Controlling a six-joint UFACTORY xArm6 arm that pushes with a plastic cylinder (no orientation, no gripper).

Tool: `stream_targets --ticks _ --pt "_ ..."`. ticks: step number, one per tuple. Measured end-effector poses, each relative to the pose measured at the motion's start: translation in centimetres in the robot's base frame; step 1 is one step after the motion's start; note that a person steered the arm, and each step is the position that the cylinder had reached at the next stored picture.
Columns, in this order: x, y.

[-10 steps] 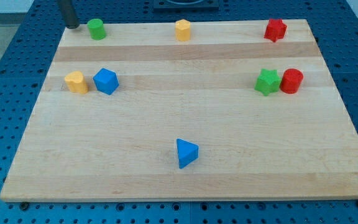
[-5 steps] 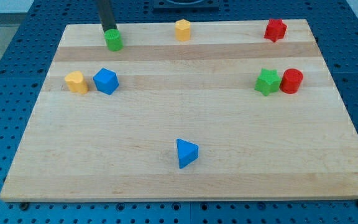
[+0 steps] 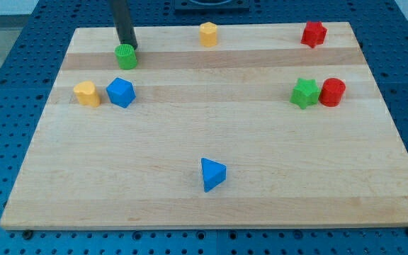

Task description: Slide the green circle closer to the blue cube

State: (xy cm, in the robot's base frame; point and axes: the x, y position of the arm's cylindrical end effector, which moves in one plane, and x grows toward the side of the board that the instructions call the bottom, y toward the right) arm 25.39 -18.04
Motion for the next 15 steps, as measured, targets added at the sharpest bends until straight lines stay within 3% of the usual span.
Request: stream_targets --ticks 2,5,7,15 --pt "1.1 -2.5" --pt "6.0 3.8" --pt "5.1 7.0" --pt "9.9 10.9"
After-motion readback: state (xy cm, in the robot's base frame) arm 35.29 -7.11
